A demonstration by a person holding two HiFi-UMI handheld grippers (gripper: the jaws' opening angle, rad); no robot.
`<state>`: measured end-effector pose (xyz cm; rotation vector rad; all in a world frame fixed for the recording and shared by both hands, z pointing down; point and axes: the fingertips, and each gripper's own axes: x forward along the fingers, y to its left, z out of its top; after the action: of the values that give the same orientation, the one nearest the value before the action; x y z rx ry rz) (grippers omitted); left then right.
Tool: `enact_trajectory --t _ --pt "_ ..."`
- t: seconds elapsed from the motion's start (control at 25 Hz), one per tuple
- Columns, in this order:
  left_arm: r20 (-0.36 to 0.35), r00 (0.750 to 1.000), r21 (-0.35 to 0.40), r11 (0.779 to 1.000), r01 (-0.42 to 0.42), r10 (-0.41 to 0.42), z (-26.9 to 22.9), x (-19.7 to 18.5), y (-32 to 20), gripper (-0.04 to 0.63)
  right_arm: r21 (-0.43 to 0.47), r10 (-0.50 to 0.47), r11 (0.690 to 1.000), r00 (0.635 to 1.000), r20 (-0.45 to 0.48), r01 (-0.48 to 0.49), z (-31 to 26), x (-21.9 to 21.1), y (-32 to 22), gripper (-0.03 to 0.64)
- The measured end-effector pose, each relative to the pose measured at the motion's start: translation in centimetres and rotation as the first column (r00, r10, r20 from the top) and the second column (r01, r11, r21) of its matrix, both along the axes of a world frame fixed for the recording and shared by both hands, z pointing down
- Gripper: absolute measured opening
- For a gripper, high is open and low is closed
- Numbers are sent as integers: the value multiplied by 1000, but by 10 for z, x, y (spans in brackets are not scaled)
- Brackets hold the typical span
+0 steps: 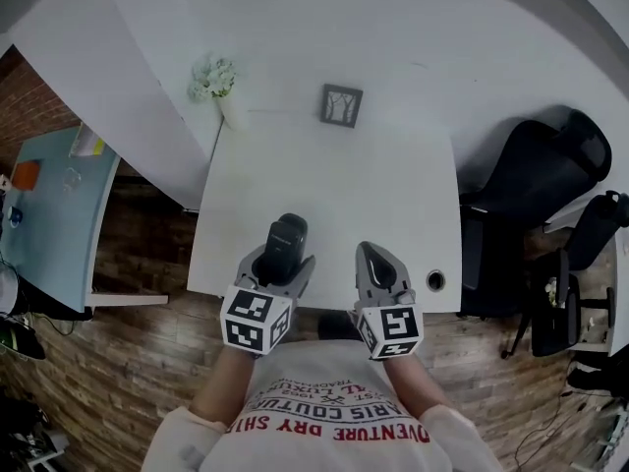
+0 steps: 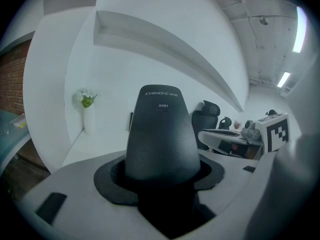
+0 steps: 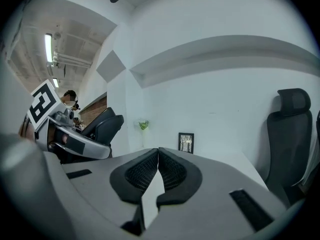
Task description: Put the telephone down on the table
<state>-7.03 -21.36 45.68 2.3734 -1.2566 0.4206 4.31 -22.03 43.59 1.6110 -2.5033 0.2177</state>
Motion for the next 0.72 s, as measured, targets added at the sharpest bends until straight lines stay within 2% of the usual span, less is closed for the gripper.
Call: enact_trajectory --t 0.44,0.72 --pt "36 997 -76 994 78 -75 21 45 -94 284 -50 -85 995 996 15 86 16 44 -98 25" --pt "53 996 -108 991 77 -72 35 68 -120 284 -95 -111 989 993 28 113 31 64 -131 25"
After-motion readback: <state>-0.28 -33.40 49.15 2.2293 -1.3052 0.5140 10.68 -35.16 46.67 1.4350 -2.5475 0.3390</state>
